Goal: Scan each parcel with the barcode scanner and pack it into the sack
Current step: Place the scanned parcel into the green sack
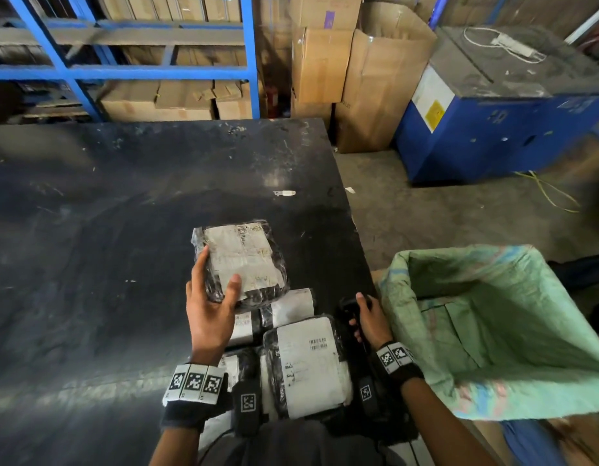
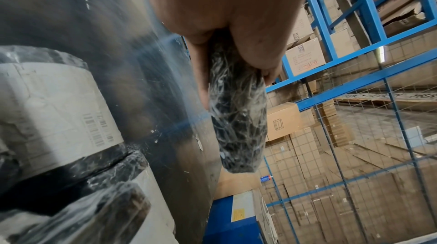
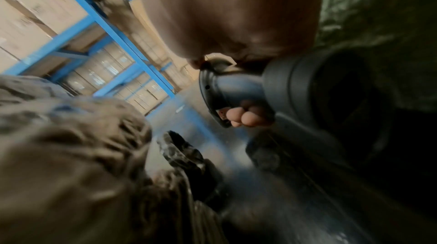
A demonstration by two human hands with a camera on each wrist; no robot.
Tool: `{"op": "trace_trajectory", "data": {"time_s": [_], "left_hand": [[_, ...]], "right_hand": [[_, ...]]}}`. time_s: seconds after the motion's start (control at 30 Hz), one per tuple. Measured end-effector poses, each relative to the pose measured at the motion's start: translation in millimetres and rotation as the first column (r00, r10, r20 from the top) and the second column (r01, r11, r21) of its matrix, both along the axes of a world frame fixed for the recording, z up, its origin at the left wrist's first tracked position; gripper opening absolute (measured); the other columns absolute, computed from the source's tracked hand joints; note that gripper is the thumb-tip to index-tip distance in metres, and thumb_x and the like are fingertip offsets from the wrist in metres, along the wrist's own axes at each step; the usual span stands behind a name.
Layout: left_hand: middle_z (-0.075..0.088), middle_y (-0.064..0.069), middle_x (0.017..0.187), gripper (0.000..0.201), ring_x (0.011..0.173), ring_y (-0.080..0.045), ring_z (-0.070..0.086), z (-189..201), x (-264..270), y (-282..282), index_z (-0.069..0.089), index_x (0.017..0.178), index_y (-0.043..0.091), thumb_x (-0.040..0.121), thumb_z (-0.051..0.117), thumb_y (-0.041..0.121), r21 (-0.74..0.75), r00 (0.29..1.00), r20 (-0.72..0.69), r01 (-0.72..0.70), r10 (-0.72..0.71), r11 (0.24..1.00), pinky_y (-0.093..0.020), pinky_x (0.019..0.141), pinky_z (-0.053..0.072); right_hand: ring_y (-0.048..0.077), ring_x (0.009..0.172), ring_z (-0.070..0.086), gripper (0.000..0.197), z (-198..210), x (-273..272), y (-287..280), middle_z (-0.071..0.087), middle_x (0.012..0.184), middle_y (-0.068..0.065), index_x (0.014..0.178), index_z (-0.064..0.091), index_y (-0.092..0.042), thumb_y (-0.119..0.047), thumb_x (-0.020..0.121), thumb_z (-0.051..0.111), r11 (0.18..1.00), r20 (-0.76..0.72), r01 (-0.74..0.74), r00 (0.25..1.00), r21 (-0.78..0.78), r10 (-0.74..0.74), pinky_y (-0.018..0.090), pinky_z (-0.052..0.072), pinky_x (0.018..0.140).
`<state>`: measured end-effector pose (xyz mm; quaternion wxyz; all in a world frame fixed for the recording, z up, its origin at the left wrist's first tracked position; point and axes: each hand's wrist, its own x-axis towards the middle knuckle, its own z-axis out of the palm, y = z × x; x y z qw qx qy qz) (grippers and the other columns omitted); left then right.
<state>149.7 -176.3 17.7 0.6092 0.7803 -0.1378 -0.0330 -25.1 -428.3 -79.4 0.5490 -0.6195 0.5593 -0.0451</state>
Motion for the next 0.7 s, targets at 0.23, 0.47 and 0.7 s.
{"op": "trace_trajectory", "data": {"time_s": [0.23,0.47,0.7], "left_hand": [[0.048,0.013,0.149,0.074,0.138,-0.006,0.047,6,-6,-7,0.04,0.149,0.041,0.082,0.069,0.05,-0.042,0.998,-0.029,0.046,-0.047,0.998,-0.043,0.114,0.044],[0.048,0.007,0.151,0.072,0.137,-0.004,0.049,8,-13,-22,0.041,0.15,0.034,0.086,0.072,0.037,-0.106,0.991,-0.04,0.12,-0.125,0.987,-0.024,0.108,0.044],[0.046,0.005,0.153,0.074,0.139,-0.009,0.048,12,-28,-45,0.04,0.151,0.035,0.084,0.072,0.043,-0.126,0.978,-0.072,0.186,-0.196,0.974,-0.04,0.113,0.046]], "right_hand": [[0.022,0.055,0.061,0.044,-38,-3,10,0.064,0.09,0.015,0.139,0.038,-0.028,-0.044,0.099,0.049,0.999,0.07,0.036,0.997,-0.005,-0.035,0.027,0.052,0.045],[0.03,0.136,0.044,0.067,7,-1,-3,0.042,0.147,0.016,0.152,0.029,-0.027,-0.055,0.094,0.045,0.924,-0.05,-0.22,0.975,-0.314,0.215,0.045,0.035,0.114],[0.015,0.12,0.055,0.052,121,27,17,0.048,0.14,0.003,0.145,0.028,-0.056,-0.049,0.098,0.047,0.854,0.293,-0.385,0.821,-0.351,0.49,0.032,0.047,0.099]]}}
